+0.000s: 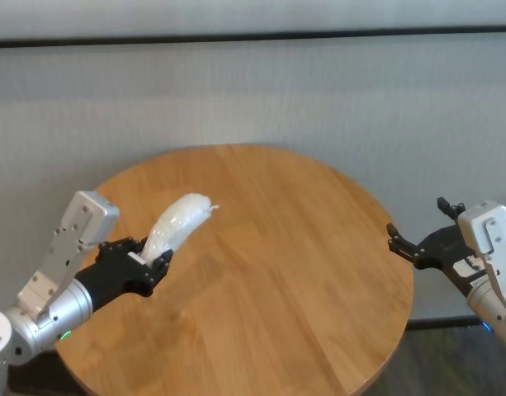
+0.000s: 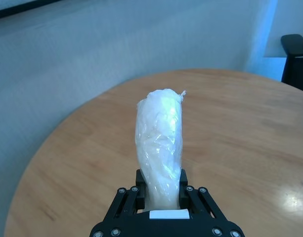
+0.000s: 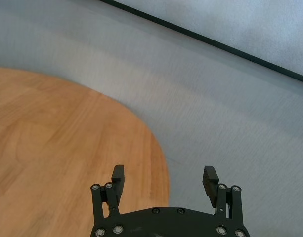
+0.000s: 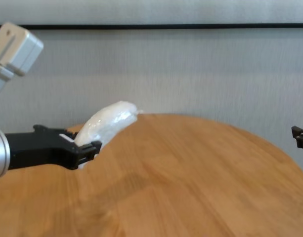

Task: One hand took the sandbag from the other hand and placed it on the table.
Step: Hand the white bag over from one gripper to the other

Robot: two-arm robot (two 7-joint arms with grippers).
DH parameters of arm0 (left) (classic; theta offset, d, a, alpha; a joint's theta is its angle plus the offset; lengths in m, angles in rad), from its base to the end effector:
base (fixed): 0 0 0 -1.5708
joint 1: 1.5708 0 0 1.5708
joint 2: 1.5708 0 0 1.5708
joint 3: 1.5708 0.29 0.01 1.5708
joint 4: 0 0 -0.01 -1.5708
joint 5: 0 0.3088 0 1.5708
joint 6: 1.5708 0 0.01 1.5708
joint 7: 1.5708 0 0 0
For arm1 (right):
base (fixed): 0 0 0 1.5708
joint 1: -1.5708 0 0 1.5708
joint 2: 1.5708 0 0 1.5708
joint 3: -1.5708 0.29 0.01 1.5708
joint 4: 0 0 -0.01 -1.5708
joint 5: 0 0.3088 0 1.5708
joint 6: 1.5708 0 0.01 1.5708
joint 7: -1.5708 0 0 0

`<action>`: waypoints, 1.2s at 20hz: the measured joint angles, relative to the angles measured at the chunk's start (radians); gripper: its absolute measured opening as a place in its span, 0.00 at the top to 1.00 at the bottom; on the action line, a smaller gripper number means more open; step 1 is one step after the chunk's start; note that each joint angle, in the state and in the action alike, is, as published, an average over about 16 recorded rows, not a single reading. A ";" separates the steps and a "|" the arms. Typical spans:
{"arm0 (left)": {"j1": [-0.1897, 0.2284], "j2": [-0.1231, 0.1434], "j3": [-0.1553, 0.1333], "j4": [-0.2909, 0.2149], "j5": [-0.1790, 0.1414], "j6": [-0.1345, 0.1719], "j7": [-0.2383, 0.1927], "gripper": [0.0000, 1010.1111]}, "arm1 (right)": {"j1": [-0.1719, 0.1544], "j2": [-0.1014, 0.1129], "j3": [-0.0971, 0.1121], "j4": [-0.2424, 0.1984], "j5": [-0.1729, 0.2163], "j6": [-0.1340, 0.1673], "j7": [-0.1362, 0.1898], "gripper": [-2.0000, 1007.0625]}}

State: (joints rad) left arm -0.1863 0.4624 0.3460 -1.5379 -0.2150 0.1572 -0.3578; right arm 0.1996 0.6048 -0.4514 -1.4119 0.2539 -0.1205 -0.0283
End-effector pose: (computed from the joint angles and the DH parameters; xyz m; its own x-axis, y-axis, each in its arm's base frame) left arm 0.3642 0.0393 -0.2662 0.5961 0.7763 0.2052 -0.7995 0.5502 0.2409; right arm 0.3581 -0.0827 -0.3023 0.2922 -0.8803 0.3739 0.9553 0.2872 -0.0703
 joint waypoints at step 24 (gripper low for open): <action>-0.062 0.011 0.022 -0.095 -0.025 -0.076 -0.117 0.62 | 0.000 0.000 0.000 0.000 0.000 0.000 0.000 0.01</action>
State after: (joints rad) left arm -0.2484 0.4732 0.3684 -1.6329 -0.2395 0.0813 -0.4751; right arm 0.1996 0.6048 -0.4514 -1.4119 0.2539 -0.1205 -0.0283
